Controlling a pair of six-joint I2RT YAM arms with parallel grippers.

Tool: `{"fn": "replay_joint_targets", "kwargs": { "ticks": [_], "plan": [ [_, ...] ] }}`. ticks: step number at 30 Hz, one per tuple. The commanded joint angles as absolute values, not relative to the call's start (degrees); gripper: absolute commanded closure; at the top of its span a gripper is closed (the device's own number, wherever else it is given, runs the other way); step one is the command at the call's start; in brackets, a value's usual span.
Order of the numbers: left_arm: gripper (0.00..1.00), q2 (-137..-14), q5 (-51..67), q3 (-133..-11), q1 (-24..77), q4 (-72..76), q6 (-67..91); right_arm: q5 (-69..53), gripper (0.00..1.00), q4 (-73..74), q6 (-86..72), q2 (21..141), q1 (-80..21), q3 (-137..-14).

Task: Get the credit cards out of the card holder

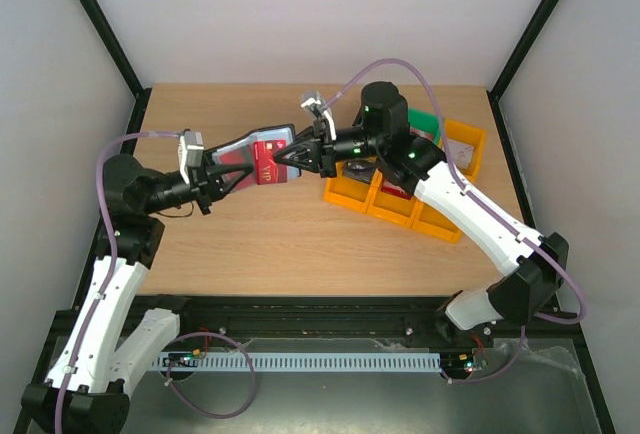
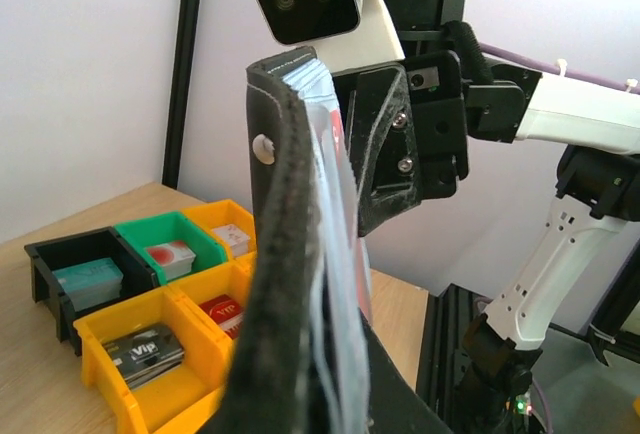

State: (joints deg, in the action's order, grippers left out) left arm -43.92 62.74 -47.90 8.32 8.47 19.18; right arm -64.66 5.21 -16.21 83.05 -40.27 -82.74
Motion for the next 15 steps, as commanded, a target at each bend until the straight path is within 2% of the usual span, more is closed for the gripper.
{"fn": "replay_joint_targets", "kwargs": {
  "ticks": [1,2,3,5,6,8,12,15],
  "plan": [
    [0.98,-43.33,63.22,-47.86,8.53,11.41,19.18,-67.5,0.98,3.2,-16.04,81.72,-40.69,-84.08],
    [0.98,-43.33,61.04,-47.82,8.5,10.34,19.12,-67.39,0.98,3.12,-16.23,81.44,-40.65,-83.8],
    [0.92,-43.19,56.19,-47.89,8.52,8.39,18.78,-66.99,0.98,2.87,-16.62,81.05,-40.64,-83.25],
    [0.55,-43.18,46.04,-47.7,8.53,4.9,18.24,-64.59,0.98,2.26,-17.89,80.51,-40.65,-82.5],
    [0.43,-43.28,40.75,-47.58,8.48,3.46,18.05,-61.62,0.98,2.17,-18.5,80.28,-40.69,-82.1],
    [0.25,-43.6,31.98,-47.66,8.31,0.41,16.62,-53.76,0.98,3.01,-20.4,80.03,-40.69,-81.66],
    [0.12,-42.87,23.7,-48.79,7.21,-2.32,13.52,-33.55,0.98,13.53,-21.11,81.79,-40.67,-84.72],
    [0.1,-41.78,24.13,-49.8,6.69,-1.36,11.8,-21.61,0.98,20.36,-23.39,83.8,-41.68,-87.92]
  ]
}}
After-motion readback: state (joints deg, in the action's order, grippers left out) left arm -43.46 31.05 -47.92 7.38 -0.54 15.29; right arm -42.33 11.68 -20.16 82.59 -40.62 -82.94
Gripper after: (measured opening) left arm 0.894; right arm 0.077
